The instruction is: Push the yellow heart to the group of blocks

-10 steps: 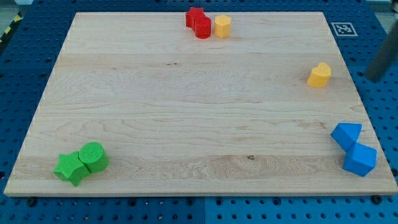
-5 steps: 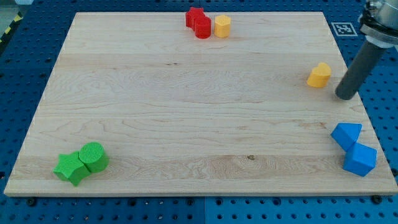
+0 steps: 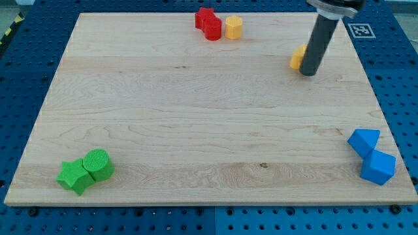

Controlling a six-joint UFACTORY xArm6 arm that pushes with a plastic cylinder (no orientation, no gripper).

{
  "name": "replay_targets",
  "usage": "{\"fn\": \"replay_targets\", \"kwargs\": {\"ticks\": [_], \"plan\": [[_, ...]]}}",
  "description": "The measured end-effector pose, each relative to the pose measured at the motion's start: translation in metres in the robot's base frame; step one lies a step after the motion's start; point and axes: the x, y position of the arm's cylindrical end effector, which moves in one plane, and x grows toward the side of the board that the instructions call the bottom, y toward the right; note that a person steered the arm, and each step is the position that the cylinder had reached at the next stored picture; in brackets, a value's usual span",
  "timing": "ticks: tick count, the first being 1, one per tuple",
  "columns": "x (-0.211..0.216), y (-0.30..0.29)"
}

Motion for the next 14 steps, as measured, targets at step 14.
{"fn": "replay_targets", "kwargs": {"ticks": [14], "plan": [[-0.084,0.005]]}}
